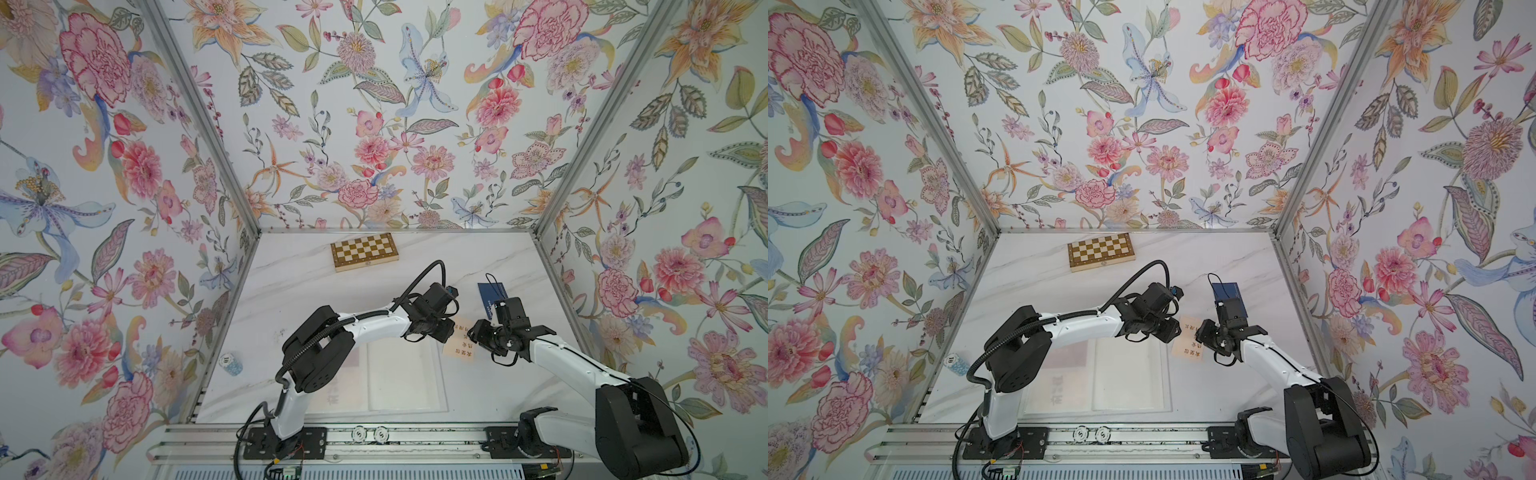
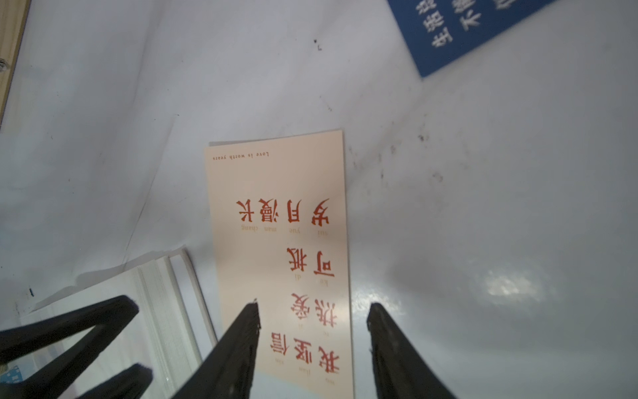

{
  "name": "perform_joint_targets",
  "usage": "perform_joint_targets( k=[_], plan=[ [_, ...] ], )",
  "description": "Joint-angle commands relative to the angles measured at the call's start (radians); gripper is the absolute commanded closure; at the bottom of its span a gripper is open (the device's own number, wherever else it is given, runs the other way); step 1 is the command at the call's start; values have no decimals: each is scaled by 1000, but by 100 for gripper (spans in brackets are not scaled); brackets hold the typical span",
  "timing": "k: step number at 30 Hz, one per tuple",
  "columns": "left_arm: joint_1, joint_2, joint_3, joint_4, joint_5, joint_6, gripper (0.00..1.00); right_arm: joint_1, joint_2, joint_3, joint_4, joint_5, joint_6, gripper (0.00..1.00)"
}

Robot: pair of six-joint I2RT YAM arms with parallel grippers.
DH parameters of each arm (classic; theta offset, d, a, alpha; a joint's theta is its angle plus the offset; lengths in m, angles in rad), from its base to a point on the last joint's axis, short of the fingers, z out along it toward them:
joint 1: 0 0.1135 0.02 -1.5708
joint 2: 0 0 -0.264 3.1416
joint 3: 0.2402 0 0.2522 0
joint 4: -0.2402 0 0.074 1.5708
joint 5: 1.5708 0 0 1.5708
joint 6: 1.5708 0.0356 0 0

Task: Place the photos into the photo albums
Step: Pick up the photo at the center of the board.

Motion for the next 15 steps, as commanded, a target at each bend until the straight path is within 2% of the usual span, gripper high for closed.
perform_joint_targets(
  k=[1, 15],
  plan=[
    [-8, 43, 39, 6, 37, -11, 65, -5, 25, -11, -17, 20, -14, 47],
    [-9, 99, 53, 23, 39, -5, 65, -4, 69, -37, 20, 3, -4, 48]
  ],
)
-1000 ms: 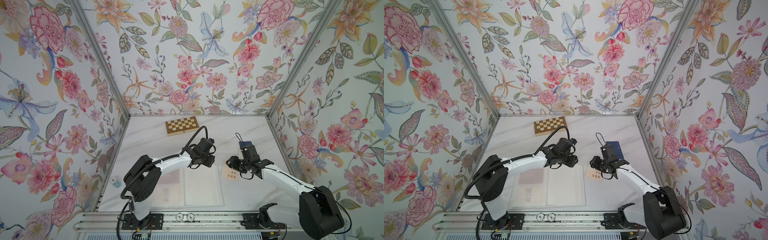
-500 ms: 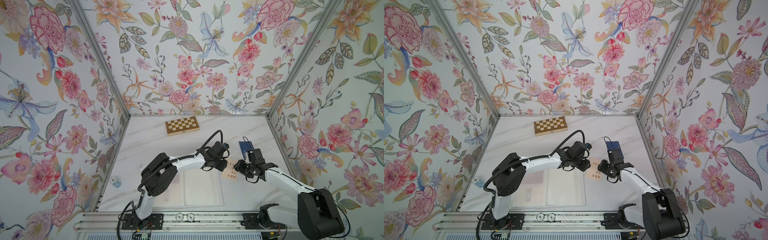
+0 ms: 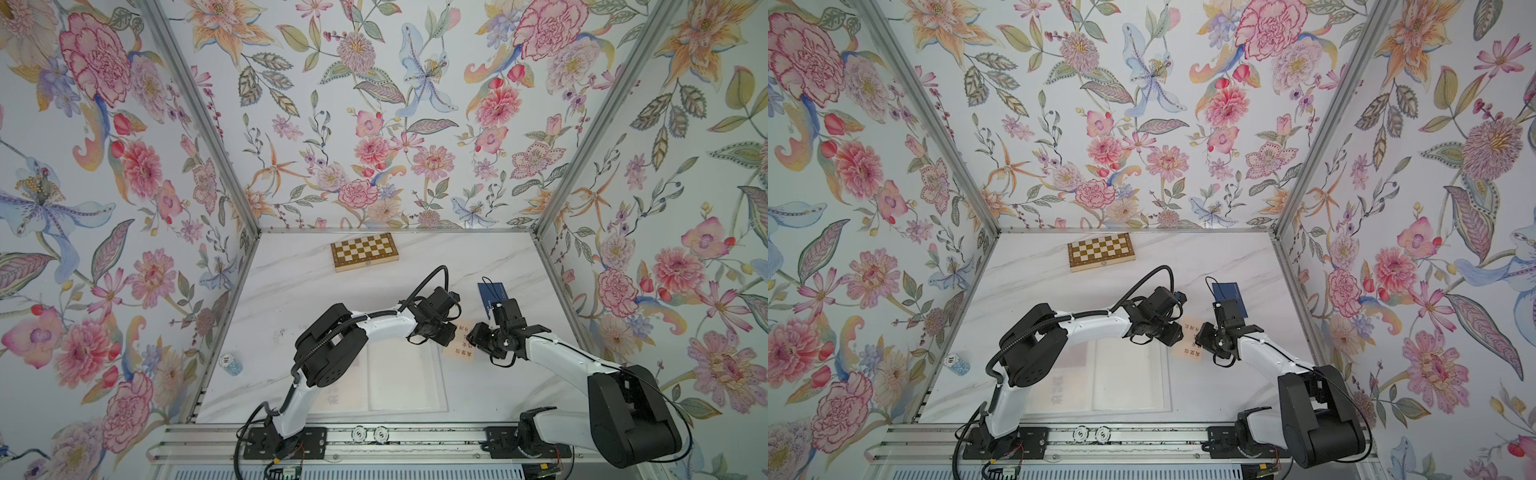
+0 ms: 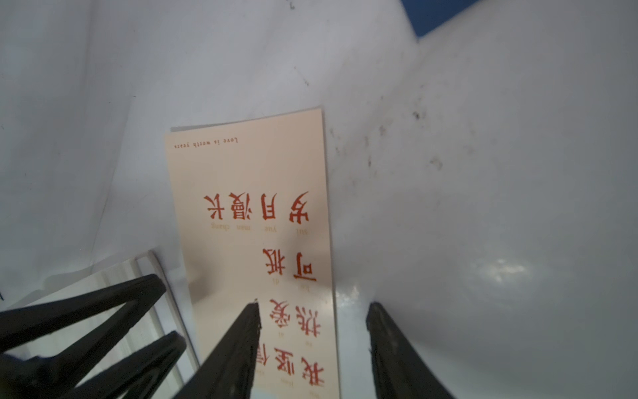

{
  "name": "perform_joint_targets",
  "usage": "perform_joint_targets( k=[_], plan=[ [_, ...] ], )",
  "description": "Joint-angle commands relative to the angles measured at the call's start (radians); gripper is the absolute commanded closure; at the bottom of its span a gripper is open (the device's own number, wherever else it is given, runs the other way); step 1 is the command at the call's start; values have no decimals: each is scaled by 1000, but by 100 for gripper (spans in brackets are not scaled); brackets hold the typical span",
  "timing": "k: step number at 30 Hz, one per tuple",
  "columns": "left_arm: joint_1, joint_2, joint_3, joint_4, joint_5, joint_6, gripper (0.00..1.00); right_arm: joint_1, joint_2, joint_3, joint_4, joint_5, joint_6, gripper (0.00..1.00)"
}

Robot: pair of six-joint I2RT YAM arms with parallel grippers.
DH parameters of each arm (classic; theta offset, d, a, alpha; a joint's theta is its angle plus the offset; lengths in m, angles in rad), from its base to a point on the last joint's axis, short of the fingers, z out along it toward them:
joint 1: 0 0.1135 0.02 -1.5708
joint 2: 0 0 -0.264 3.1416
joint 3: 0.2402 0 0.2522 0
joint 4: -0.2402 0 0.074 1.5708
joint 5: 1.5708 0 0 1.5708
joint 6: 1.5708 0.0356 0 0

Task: Place the photos into the photo albums
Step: Pick up the photo at the center of the board.

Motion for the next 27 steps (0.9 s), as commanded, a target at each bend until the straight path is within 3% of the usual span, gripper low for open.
perform_joint_targets(
  k=[1, 6, 9, 27],
  plan=[
    [-7, 16, 23, 18, 22, -5, 65, -4, 13, -29, 4, 5, -2, 48],
    [-6, 24, 29, 27, 32, -9, 67, -3, 20, -43, 20, 0, 4, 48],
    [-6, 32, 38, 27, 37, -9, 74, -3, 19, -45, 20, 0, 4, 48],
    [8, 83, 50, -2, -22, 2, 73, 3, 25, -41, 29, -13, -1, 55]
  ],
)
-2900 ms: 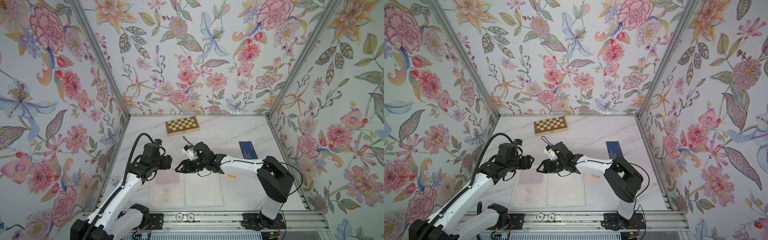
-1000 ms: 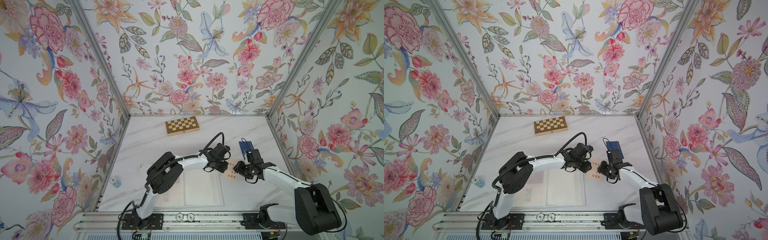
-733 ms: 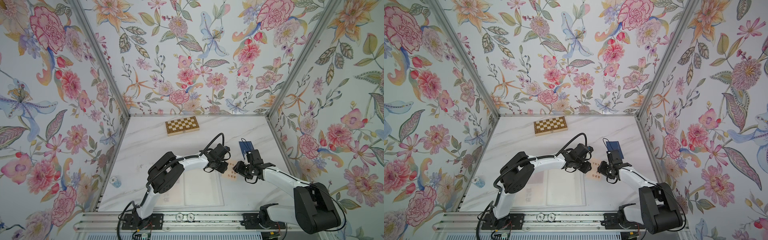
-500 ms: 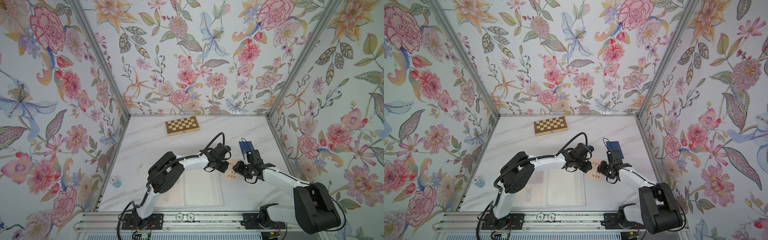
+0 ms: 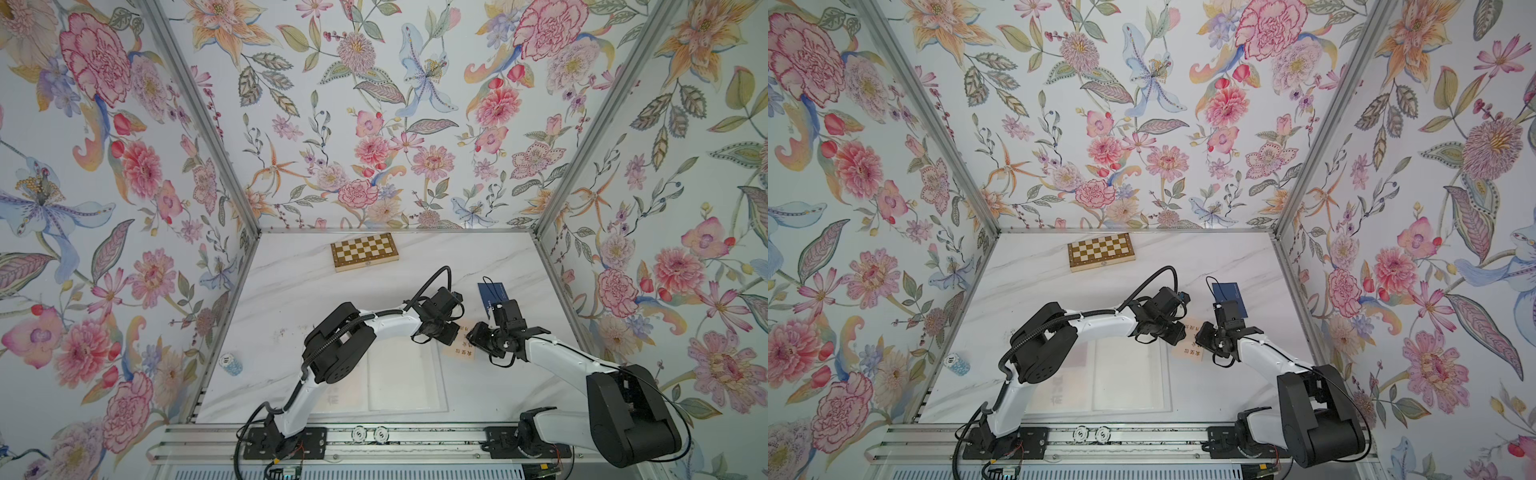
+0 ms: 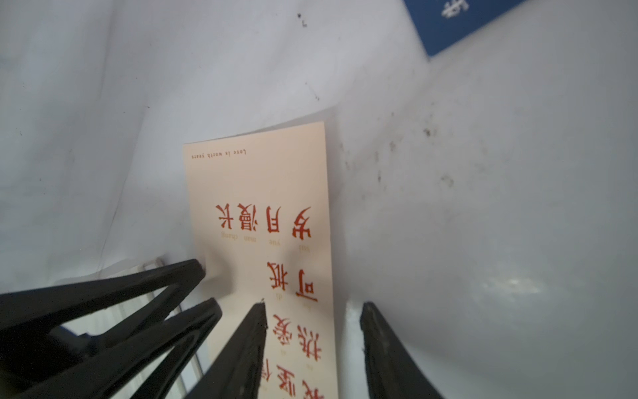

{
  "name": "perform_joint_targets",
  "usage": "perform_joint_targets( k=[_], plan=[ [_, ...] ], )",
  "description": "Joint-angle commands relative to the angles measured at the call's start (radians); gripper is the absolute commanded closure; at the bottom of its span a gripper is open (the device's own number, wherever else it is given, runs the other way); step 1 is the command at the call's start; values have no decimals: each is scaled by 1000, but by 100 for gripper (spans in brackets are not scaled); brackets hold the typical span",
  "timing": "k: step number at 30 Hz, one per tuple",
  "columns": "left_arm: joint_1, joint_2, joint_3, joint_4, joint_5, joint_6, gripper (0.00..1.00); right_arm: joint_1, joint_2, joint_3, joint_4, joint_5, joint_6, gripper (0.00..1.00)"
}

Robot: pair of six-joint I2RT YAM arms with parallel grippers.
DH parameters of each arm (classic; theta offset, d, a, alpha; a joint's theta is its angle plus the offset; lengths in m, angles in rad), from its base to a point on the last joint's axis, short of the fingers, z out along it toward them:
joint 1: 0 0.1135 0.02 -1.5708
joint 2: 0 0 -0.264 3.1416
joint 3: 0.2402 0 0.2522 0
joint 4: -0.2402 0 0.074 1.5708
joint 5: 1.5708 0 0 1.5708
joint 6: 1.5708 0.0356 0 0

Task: Place the photos into the photo albums
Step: Pick up the photo at the center of the board.

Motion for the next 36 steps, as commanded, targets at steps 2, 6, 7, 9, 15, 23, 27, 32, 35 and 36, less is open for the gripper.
perform_joint_targets(
  k=[2, 6, 7, 9, 15, 23, 27, 32, 35, 36],
  plan=[
    [10, 12, -24, -7, -18, 6, 73, 7, 27, -20, -22, -12, 0, 55],
    [12, 8, -38, 2, -11, 2, 73, 18, 42, -17, -1, -26, 7, 57],
    [12, 6, -42, 5, -9, 0, 73, 17, 45, -18, 6, -32, 9, 57],
    [12, 3, -50, 10, -6, -3, 73, 21, 50, -20, 22, -47, 15, 58],
    [22, -2, -80, 39, 22, -22, 73, 16, 21, -29, 61, -83, 32, 61],
    [35, -15, -109, 67, 57, -38, 73, -35, -88, -85, 168, -158, 74, 77],
    [40, -23, -117, 83, 74, -49, 73, -41, -103, -104, 231, -210, 94, 82],
    [44, -31, -127, 98, 90, -61, 73, -46, -88, -115, 304, -262, 120, 82],
    [50, -37, -140, 119, 111, -78, 72, -46, -74, -112, 313, -270, 125, 83],
    [52, -40, -144, 125, 116, -84, 72, -46, -73, -111, 305, -269, 125, 85]
  ],
)
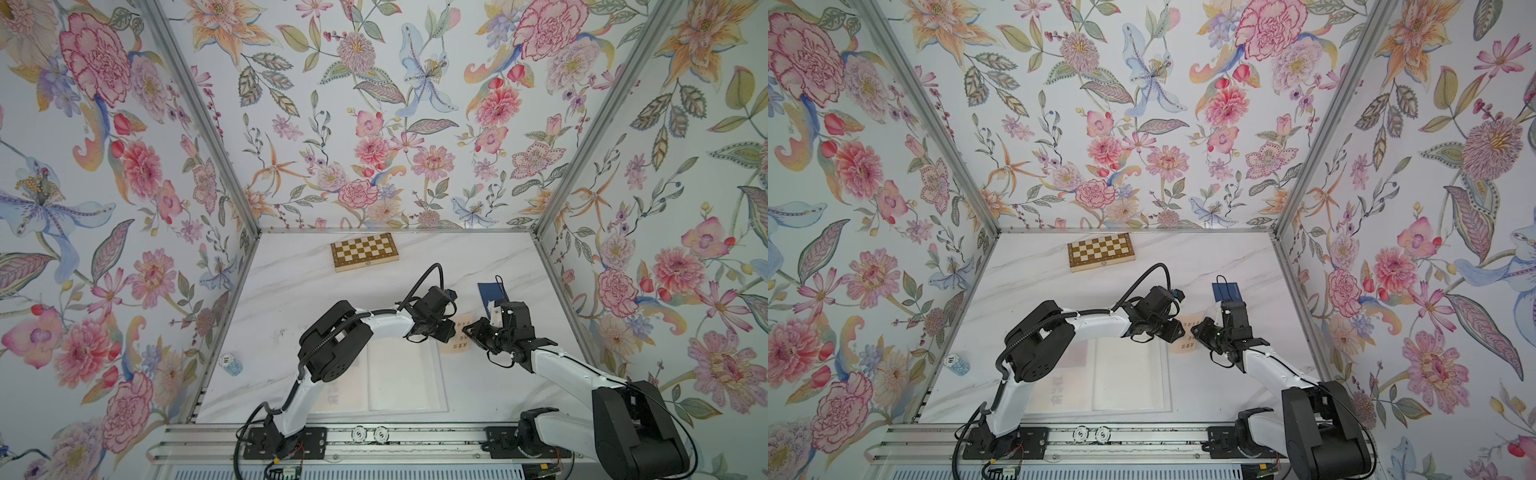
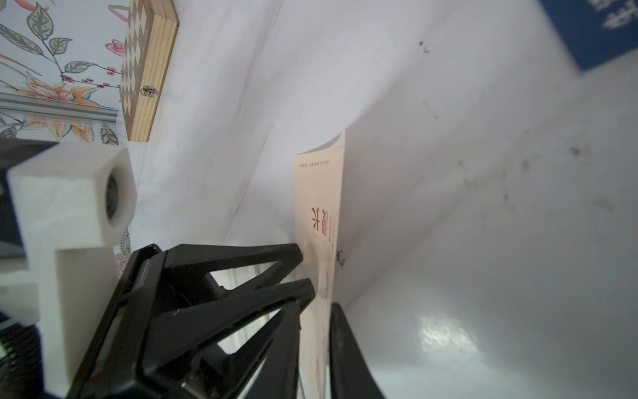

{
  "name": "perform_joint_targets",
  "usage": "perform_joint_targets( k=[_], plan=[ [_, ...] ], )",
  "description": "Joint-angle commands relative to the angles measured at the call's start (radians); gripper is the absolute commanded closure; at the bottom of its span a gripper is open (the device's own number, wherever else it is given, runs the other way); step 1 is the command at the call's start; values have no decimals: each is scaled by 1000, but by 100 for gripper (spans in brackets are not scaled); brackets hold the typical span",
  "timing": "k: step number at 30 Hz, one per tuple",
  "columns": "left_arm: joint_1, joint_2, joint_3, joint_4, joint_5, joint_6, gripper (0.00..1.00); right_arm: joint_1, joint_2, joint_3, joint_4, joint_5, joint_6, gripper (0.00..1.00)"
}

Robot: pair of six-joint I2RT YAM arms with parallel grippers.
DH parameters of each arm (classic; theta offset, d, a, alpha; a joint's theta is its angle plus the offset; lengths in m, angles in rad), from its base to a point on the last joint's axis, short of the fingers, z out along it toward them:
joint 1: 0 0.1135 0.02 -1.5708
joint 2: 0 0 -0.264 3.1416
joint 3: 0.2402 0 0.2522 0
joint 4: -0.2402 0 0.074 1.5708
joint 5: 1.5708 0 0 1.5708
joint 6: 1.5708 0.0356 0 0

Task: Place the photos into the photo albums
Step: Pick up the photo at the center of the board.

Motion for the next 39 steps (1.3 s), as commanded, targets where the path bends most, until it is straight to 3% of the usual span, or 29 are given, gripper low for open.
perform_joint_targets(
  k=[1, 5, 7, 10, 13, 15, 25, 33, 39],
  plan=[
    [9, -17, -41, -33, 36, -30, 71, -4, 11, -8, 36, -33, 14, 88],
    [13, -37, -47, -33, 39, -33, 68, -5, -1, 12, -30, 5, -9, 100],
    [17, -51, -47, -32, 45, -34, 63, -6, -11, 21, -60, 21, -21, 100],
    [28, -87, -53, -36, 56, -31, 53, -9, -38, 32, -92, 33, -34, 100],
    [49, -154, -82, -23, 66, -19, 32, -10, -75, 54, -125, 36, -56, 100],
    [72, -207, -120, -1, 77, -13, 27, -10, -101, 69, -140, 30, -71, 100],
    [230, -452, -387, 130, 182, -11, 26, 31, -139, 85, -3, -173, -59, 100],
    [324, -665, -547, 154, 247, 27, 24, 193, -36, 152, 137, -282, -64, 100],
    [352, -747, -602, 154, 299, 10, 22, 305, 80, 233, 172, -311, -72, 100]
  ],
)
